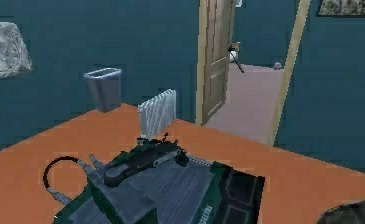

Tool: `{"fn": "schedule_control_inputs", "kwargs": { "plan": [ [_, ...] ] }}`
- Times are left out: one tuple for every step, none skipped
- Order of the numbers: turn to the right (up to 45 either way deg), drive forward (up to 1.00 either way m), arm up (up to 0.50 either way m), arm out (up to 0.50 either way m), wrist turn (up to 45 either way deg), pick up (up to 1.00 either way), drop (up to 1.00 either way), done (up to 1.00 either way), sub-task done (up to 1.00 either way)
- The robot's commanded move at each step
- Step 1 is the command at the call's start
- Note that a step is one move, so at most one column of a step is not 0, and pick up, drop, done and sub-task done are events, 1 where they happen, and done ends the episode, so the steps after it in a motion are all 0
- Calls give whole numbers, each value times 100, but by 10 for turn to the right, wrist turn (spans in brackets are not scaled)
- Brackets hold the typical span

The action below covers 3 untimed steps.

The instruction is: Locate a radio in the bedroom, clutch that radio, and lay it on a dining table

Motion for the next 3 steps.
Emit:
{"fn": "schedule_control_inputs", "kwargs": {
  "plan": [
    [120,0,0,0,0,0,0,0,0],
    [0,100,0,0,0,0,0,0,0],
    [30,0,0,0,0,0,0,0,0]
  ]
}}
